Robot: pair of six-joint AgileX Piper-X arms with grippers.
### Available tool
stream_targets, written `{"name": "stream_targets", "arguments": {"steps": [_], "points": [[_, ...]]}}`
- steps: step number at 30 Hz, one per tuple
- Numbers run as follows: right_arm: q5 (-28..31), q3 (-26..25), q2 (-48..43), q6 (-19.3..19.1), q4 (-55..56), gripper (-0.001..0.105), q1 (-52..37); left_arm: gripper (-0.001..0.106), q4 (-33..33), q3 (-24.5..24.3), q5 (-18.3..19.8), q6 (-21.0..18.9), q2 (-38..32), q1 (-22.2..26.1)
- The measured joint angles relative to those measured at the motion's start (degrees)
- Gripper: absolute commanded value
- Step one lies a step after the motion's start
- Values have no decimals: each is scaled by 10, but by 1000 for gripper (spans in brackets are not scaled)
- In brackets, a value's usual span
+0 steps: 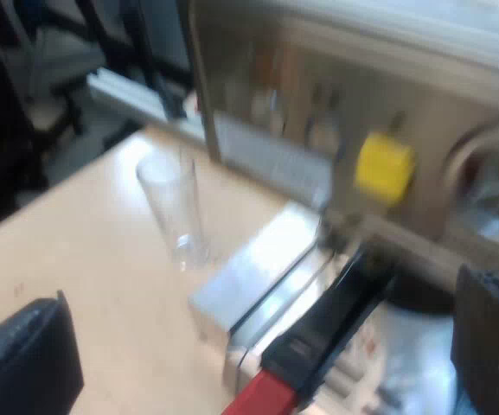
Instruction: Place mug into machine
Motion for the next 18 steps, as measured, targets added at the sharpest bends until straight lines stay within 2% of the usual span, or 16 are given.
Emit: {"name": "stream_targets", "arguments": {"steps": [2, 7, 12, 15, 18], "points": [[5, -2, -36, -14, 11, 89, 0, 89, 7, -26, -8, -4, 10, 0], [9, -20, -86, -18, 76, 89, -31, 89, 10, -81, -11, -21, 69, 0], [9, -43, -142, -18, 183, 89, -109, 89, 10, -128, -11, -23, 142, 15], [9, -49, -173, -18, 230, 89, -164, 89, 10, -143, -11, -24, 169, 42], [1, -49, -204, -18, 281, 89, -234, 89, 10, -156, -10, -24, 198, 103]]}}
